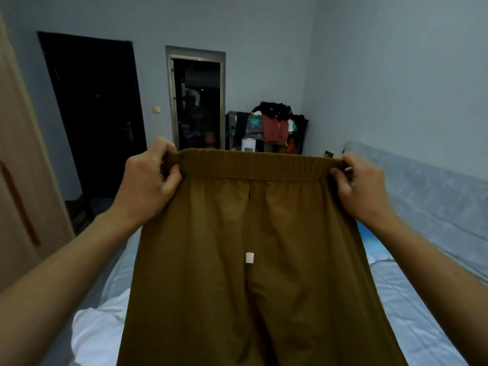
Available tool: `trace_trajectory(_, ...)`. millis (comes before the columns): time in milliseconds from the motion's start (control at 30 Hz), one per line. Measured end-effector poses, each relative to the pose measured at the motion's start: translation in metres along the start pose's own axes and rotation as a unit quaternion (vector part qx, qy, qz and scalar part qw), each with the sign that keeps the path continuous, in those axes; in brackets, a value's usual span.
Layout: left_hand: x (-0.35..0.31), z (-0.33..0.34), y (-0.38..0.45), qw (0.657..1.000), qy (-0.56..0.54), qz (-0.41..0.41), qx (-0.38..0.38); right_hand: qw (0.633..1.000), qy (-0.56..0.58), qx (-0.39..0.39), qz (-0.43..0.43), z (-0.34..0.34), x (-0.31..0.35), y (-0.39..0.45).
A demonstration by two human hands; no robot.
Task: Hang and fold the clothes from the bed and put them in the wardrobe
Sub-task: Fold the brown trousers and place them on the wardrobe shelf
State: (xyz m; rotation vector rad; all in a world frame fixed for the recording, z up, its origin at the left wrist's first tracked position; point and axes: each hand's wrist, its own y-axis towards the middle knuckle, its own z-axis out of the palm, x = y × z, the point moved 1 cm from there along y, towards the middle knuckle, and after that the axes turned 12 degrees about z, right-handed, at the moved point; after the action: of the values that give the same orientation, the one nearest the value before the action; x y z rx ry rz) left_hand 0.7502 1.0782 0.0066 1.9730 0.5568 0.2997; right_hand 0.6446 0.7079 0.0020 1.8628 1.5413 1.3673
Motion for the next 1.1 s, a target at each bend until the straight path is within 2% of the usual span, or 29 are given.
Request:
trace_trajectory(267,0.126,0.119,0.001,0.983,-0.102,-0.135,0.068,0.992,-0.030,0.091,0.078,0.139,-0.050,0.058)
trace_trajectory(500,0.187,0.194,-0.017,0.961,-0.119,-0.218,0.118,0.974,0.000,0.170,0.153,0.222,-0.093,0.068)
trace_trajectory(633,0.210,0.232,-0.042,0.931,-0.089,-0.315,0.159,0.955,0.021,0.201,0.218,0.278,-0.118,0.067)
trace_trajectory(800,0.233,0.268,-0.080,0.873,-0.095,-0.449,0.165,0.926,0.010,0.255,0.276,0.349,-0.148,0.054)
trace_trajectory(1000,0.255,0.298,-0.097,0.874,-0.084,-0.444,0.181,0.904,0.021,0.279,0.322,0.404,-0.170,0.035)
trace_trajectory(1100,0.265,0.315,-0.098,0.862,-0.102,-0.459,0.188,0.896,0.034,0.284,0.340,0.423,-0.179,0.034)
